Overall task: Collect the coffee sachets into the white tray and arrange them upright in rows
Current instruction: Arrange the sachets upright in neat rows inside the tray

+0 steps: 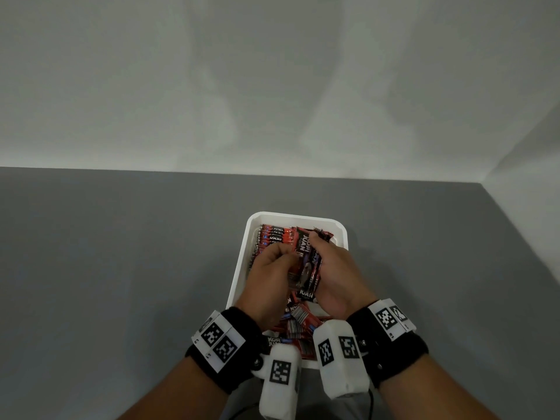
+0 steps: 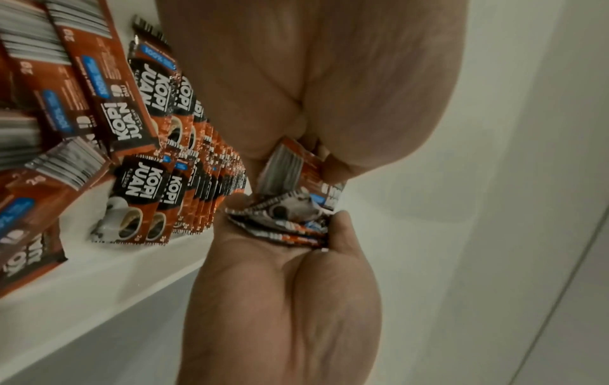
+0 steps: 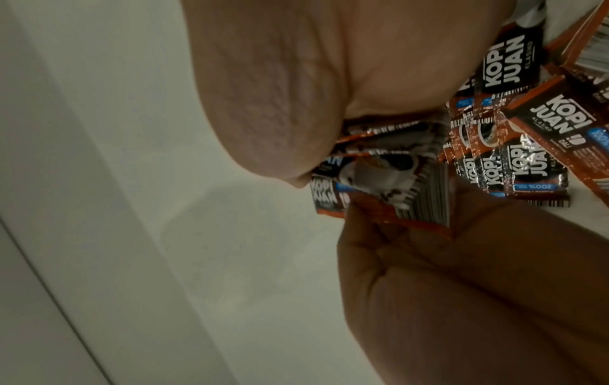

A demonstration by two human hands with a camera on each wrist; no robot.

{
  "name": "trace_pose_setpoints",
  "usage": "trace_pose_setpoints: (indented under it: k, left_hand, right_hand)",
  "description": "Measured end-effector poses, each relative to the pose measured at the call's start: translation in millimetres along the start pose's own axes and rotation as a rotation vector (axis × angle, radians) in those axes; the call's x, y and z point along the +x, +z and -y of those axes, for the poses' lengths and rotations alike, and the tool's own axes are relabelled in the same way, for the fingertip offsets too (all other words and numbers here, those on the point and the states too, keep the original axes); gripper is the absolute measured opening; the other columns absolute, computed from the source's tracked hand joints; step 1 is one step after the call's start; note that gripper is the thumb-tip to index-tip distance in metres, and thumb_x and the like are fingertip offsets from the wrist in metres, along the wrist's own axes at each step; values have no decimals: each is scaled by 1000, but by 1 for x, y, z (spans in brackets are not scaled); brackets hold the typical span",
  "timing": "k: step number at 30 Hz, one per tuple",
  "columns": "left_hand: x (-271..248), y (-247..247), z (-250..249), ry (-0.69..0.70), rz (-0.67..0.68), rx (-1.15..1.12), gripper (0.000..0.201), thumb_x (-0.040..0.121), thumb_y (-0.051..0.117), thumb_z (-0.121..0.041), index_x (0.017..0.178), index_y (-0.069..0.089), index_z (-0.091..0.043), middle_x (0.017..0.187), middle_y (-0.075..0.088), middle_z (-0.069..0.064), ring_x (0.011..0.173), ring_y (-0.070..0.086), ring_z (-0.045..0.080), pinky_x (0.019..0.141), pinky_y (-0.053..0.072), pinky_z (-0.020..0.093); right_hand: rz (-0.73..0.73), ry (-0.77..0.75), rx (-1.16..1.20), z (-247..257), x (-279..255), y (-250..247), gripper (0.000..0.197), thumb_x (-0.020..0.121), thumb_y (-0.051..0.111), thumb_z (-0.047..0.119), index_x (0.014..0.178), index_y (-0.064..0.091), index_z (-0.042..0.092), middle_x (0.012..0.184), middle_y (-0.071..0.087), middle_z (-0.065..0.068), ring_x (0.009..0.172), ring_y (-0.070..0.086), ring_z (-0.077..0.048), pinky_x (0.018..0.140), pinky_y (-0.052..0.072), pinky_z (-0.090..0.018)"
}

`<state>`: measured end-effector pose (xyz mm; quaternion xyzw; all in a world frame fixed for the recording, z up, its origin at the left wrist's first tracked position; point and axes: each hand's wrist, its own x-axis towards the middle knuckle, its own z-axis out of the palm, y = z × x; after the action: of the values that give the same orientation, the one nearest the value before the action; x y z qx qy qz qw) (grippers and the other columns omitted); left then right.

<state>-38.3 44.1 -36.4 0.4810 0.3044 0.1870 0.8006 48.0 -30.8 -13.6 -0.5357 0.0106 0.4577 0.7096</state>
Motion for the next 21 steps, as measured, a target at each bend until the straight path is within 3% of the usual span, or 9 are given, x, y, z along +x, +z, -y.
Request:
trace_pose_setpoints:
  k: [3, 6, 8, 12, 15, 18, 20, 21]
  left_hand:
    - [5, -6, -3, -43, -4, -141, 24, 95, 41, 5, 102, 64, 1, 94, 69, 22, 75, 66, 26, 70, 56, 37]
    - [6, -9, -7, 30, 33, -33, 22, 95, 47, 9, 89, 65, -2, 90, 71, 18, 73, 68, 23, 64, 56, 32]
    - [5, -12, -9, 103, 36, 58, 24, 94, 47, 15, 87, 63, 0, 91, 73, 15, 77, 70, 21, 65, 57, 29]
    - [7, -16, -12, 112, 9, 112, 30, 99, 42, 10, 89, 70, 4, 101, 75, 23, 89, 71, 33, 78, 60, 42]
    - [7, -17, -12, 45, -29, 14, 29, 96, 41, 8, 97, 70, 12, 106, 71, 30, 97, 66, 41, 92, 53, 57]
    - [7, -14, -13, 106, -45, 115, 15, 94, 58, 8, 101, 70, 2, 103, 73, 27, 90, 70, 36, 82, 60, 51]
    - [5, -12, -14, 154, 0, 160, 25, 90, 64, 12, 111, 63, -4, 100, 74, 23, 84, 73, 32, 71, 62, 45]
    - [4, -11, -15, 164, 18, 164, 30, 90, 65, 12, 114, 59, -5, 98, 75, 20, 82, 74, 30, 66, 62, 41]
  right_hand:
    - [0, 11, -20, 4, 1, -3, 39, 104, 50, 33, 116, 71, 3, 108, 74, -20, 93, 74, -34, 72, 61, -43]
    - [-24, -36, -96, 9, -2, -7, 33, 100, 59, 27, 76, 64, 6, 68, 61, -9, 52, 59, -15, 48, 51, -24]
    - [-18, -74, -133, 11, -4, -10, 38, 101, 59, 25, 67, 58, 10, 59, 54, -5, 45, 53, -12, 42, 45, -21]
    - [12, -79, -192, 13, -3, -15, 35, 102, 58, 28, 73, 59, 8, 60, 50, -5, 49, 45, -14, 45, 45, -23]
    - [8, -147, -206, 15, -3, -15, 34, 103, 57, 20, 70, 64, 13, 65, 54, -4, 49, 45, -12, 44, 44, -23]
    - [7, -212, -262, 15, -3, -15, 36, 103, 57, 19, 70, 71, 20, 68, 56, -5, 53, 47, -14, 46, 44, -25]
    - [64, -203, -252, 14, -4, -12, 29, 104, 54, 17, 86, 77, 18, 80, 67, -12, 65, 64, -21, 55, 55, -32]
    - [98, -191, -233, 13, -5, -11, 24, 105, 54, 15, 97, 76, 13, 91, 73, -17, 78, 72, -28, 65, 60, -39]
